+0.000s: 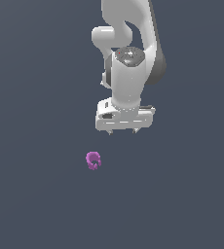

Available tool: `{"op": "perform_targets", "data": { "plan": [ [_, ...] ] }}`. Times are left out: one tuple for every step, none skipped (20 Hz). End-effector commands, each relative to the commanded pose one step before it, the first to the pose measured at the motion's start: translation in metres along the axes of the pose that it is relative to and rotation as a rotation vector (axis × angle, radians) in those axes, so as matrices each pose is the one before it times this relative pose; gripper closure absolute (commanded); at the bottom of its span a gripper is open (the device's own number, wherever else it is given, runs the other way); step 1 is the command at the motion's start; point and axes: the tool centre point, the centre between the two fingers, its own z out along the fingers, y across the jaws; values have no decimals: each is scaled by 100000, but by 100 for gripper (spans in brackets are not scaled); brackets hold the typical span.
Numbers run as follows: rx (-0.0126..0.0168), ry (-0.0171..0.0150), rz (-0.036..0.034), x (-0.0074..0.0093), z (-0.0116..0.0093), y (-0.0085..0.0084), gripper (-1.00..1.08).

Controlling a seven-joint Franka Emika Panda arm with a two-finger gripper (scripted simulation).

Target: Pick up the object and move it to a goal position.

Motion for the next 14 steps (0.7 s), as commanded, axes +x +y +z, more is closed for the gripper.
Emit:
{"op": "perform_targets", "data": {
  "plan": [
    [-12, -139, 85, 161, 201, 341, -92],
    [3, -79, 58, 130, 142, 243, -92],
    [3, -77, 60, 151, 162, 286, -92],
    [3, -94, 73, 174, 192, 336, -92],
    [3, -125, 90, 197, 232, 391, -92],
    [1, -142, 91, 219, 265, 443, -92],
    [-1, -132, 80, 234, 280, 484, -92],
    [-3, -155, 96, 252, 319, 542, -92],
    [-6, -185, 116, 269, 364, 605, -92],
    [-9, -187, 113, 280, 391, 657, -92],
    [-12, -198, 115, 290, 426, 714, -92],
    [-17, -225, 126, 299, 473, 778, -92],
    [-22, -242, 131, 302, 512, 836, -92],
    [-25, -229, 117, 275, 499, 813, -92]
  ]
}}
